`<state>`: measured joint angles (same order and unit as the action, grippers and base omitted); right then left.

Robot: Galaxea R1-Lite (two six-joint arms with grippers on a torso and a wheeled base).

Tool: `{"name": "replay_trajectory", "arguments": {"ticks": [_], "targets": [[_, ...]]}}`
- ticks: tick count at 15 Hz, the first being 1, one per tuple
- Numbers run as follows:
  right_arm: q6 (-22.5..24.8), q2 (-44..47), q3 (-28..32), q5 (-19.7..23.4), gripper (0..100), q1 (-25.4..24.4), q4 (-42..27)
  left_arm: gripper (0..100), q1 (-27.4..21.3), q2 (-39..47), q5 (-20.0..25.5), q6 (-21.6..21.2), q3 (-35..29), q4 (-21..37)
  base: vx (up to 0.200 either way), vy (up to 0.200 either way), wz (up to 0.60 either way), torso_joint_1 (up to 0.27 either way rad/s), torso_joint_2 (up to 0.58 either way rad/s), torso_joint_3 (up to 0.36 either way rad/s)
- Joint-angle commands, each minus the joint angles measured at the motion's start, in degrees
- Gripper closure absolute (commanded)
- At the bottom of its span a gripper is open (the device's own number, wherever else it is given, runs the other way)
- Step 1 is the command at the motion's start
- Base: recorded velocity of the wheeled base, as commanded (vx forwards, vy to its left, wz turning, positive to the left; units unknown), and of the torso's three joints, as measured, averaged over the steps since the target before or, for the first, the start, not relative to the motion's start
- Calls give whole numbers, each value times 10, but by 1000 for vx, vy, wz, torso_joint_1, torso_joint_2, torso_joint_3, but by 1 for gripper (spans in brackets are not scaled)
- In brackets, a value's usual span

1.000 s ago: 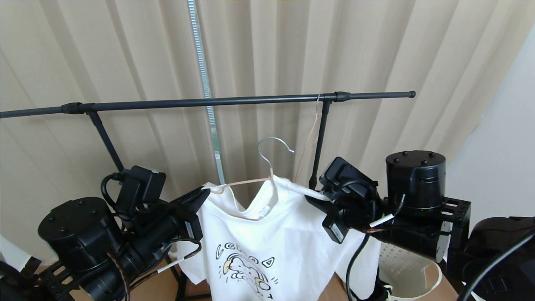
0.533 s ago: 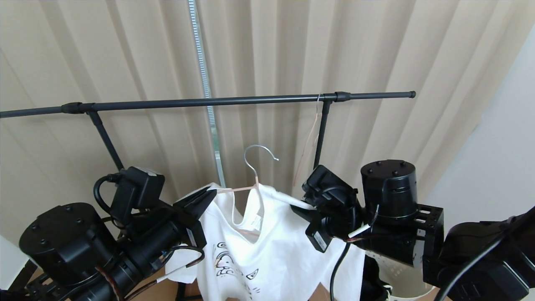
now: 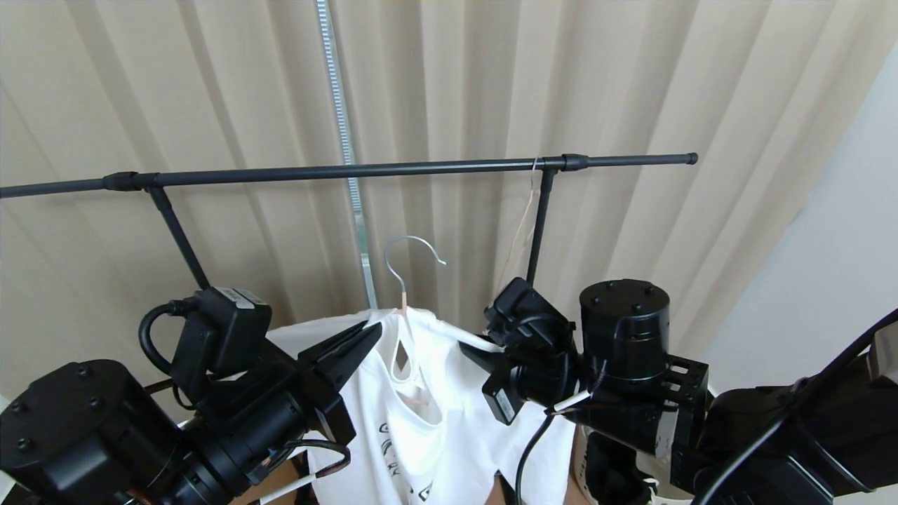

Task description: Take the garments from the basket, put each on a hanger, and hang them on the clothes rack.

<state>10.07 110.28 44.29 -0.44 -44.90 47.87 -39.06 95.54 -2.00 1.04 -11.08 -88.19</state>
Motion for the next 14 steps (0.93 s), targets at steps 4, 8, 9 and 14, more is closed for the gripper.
{"name": "replay_trajectory", "arguments": {"ticks": [4, 8, 9, 14], "targets": [[-15, 16, 2, -1, 100, -1, 45, 100, -14, -11, 1, 0, 7, -1, 0, 0, 0, 0, 0, 0], [-20, 4, 3, 0, 100, 11, 53, 100, -14, -16, 2, 6, 12, -2, 0, 0, 0, 0, 0, 0], [-20, 2, 3, 1, 100, 12, 53, 100, -14, -16, 2, 6, 12, -2, 0, 0, 0, 0, 0, 0], [-25, -1, 7, 0, 100, 16, 54, 100, -13, -13, 3, 4, 19, -1, 0, 0, 0, 0, 0, 0]]}}
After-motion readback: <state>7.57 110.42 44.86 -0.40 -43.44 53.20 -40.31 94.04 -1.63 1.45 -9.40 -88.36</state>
